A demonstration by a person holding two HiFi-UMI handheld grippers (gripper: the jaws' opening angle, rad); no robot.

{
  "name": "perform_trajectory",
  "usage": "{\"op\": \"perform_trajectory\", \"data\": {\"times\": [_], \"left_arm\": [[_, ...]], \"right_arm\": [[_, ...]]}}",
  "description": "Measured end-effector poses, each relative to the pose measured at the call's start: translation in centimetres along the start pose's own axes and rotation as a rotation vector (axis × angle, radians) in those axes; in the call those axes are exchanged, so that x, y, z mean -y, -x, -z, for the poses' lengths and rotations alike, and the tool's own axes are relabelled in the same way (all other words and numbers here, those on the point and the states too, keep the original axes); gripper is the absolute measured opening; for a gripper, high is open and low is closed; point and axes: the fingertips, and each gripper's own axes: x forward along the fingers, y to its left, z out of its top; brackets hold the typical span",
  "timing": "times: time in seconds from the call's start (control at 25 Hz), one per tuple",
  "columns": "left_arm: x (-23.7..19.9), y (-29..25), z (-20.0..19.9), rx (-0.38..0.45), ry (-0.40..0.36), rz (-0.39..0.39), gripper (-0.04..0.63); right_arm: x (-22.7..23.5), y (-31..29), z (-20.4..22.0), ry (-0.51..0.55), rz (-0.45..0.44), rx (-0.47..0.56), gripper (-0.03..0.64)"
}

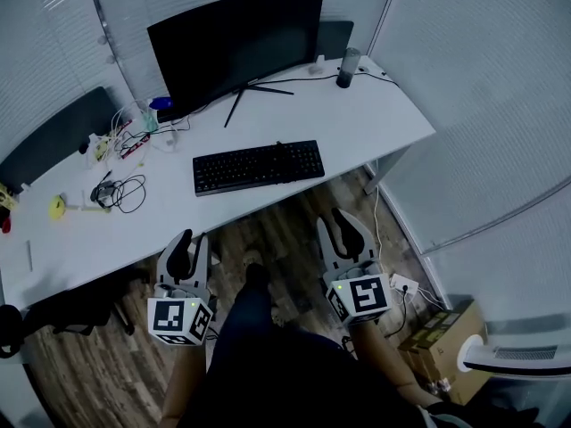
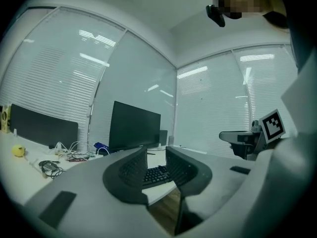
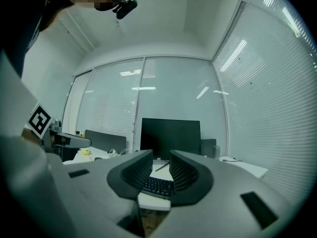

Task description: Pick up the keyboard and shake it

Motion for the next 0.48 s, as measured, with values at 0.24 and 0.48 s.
{"op": "perform_trajectory", "data": {"times": [0.24,0.48], "left_arm": [[-2.4,-5.1,1.8,-0.057,0.022,0.005,0.094],[-5.3,-11.9,4.2,-0.111,0.054,0.021,0.097]], "right_arm": [[2.5,-3.9,2.2,0.016,0.005,-0.053,0.1],[5.9,-10.3,5.6,0.015,-0.001,-0.107,0.1]]}}
